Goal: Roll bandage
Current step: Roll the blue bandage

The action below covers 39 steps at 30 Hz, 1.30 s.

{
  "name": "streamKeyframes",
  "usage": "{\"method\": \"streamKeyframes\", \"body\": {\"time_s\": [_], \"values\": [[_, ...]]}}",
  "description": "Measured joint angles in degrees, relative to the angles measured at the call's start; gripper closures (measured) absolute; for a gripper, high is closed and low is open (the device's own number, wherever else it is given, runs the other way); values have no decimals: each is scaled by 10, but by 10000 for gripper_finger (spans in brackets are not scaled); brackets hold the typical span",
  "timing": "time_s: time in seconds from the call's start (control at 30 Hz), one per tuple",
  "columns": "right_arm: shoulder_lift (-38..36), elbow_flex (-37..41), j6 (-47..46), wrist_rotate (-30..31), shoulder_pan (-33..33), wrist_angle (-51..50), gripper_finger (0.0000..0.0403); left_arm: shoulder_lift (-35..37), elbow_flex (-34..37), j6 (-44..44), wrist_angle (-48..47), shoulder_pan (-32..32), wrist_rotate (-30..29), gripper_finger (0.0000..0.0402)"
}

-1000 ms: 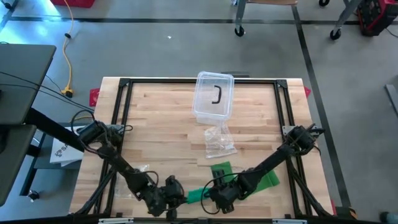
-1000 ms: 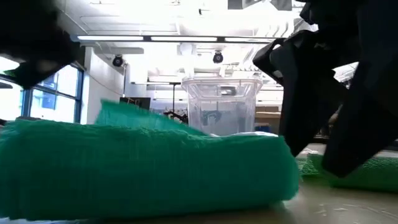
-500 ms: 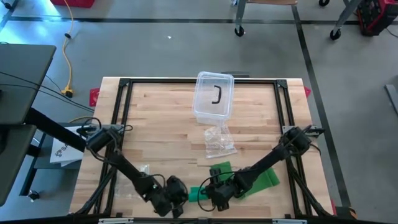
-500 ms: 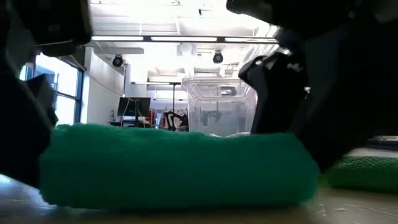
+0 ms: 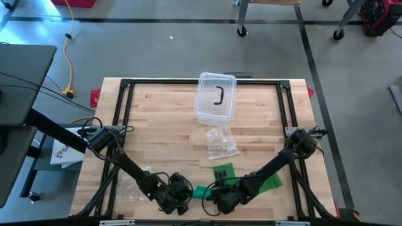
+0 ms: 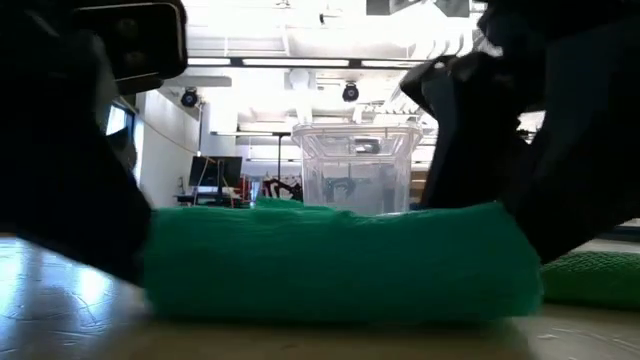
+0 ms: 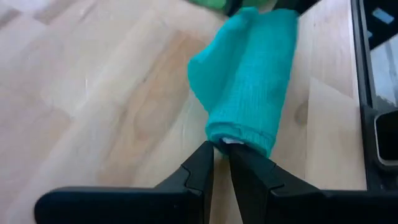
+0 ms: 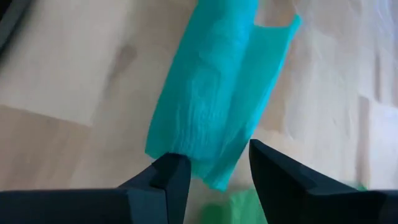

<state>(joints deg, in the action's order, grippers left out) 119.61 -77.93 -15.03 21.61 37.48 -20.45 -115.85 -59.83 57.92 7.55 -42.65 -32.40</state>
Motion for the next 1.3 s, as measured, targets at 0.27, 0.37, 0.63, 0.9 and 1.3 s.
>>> {"method": "streamKeyframes", "body": {"time_s": [0.27,0.37,0.63,0.9,1.3], "values": [[-32,0,-44,-13,-1,-74,250,0,-1,-11,-6,-1,2,353],[-53,-1,-60,-22,-1,-101,250,0,-1,-10,-8,-8,0,353],[-62,-1,-156,-39,-35,-62,250,7,-1,5,-5,-36,-55,353],[-1,-1,-135,-134,-94,70,262,7,0,5,33,-41,-70,353],[4,0,-135,-126,-89,87,390,7,0,108,33,-42,-82,271]]}}
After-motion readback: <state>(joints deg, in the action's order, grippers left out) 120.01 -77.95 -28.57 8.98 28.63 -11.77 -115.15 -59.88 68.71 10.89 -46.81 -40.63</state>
